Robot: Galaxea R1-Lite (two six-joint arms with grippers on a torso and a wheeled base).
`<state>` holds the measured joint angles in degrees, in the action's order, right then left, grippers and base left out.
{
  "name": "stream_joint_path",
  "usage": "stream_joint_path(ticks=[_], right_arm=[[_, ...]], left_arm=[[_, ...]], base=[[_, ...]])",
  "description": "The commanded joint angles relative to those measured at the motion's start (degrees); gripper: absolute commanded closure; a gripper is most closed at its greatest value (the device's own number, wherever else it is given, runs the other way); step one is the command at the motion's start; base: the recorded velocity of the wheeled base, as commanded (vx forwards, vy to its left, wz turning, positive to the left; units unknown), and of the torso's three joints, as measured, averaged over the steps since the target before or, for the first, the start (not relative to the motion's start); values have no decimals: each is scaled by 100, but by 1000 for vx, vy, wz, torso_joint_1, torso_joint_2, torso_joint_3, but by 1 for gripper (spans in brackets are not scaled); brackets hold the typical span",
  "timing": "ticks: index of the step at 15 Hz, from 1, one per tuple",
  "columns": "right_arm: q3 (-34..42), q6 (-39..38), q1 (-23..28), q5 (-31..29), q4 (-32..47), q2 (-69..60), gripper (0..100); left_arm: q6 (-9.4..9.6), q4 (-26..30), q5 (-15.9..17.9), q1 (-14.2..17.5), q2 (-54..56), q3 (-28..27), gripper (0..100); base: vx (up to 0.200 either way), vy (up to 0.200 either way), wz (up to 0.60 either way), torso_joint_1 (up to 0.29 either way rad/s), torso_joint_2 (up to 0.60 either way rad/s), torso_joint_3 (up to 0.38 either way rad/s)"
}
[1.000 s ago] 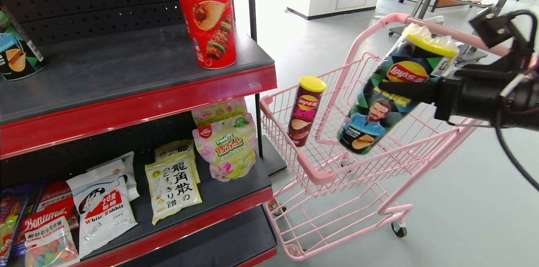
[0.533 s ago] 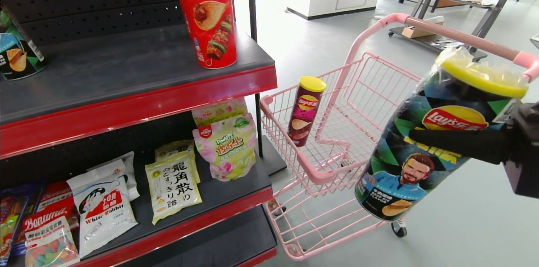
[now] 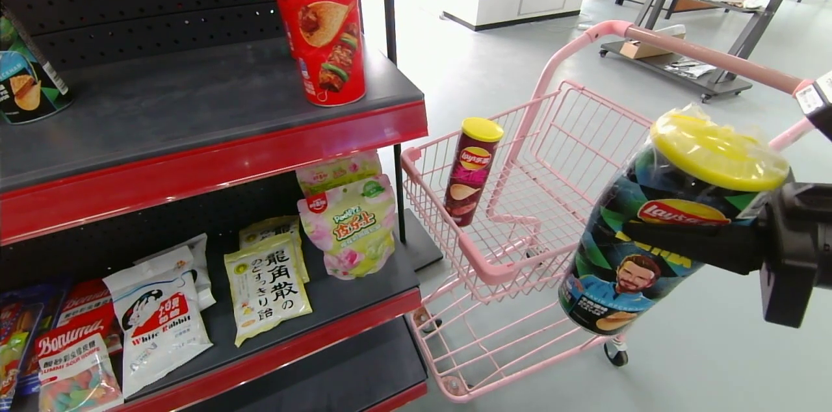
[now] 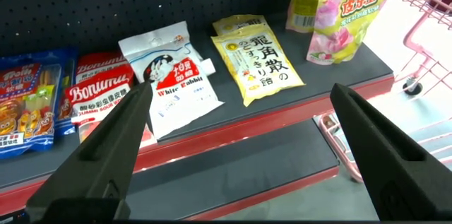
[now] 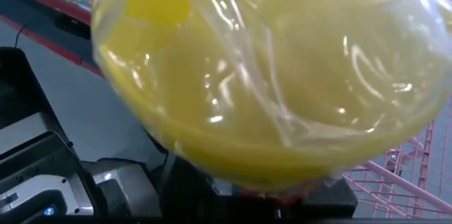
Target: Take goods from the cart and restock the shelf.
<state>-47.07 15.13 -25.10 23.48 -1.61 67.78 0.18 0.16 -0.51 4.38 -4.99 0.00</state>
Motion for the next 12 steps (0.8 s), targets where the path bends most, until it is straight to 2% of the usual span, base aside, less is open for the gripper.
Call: stream_joint_path(ticks=[1,7,12], right_arm=[[5,-89,23,-28,3,42,100],[-110,-309,-4,-45,38,-98,100],[-101,-318,23,-28,38,-107,100]], left_arm=[[-1,2,-2,2,-2,0,0],[-9,2,-2,2,-2,0,0],[-1,2,-2,2,-2,0,0]], base=[[0,0,0,0,0,0],[0,0,0,0,0,0],[0,0,0,87,-379,-292]])
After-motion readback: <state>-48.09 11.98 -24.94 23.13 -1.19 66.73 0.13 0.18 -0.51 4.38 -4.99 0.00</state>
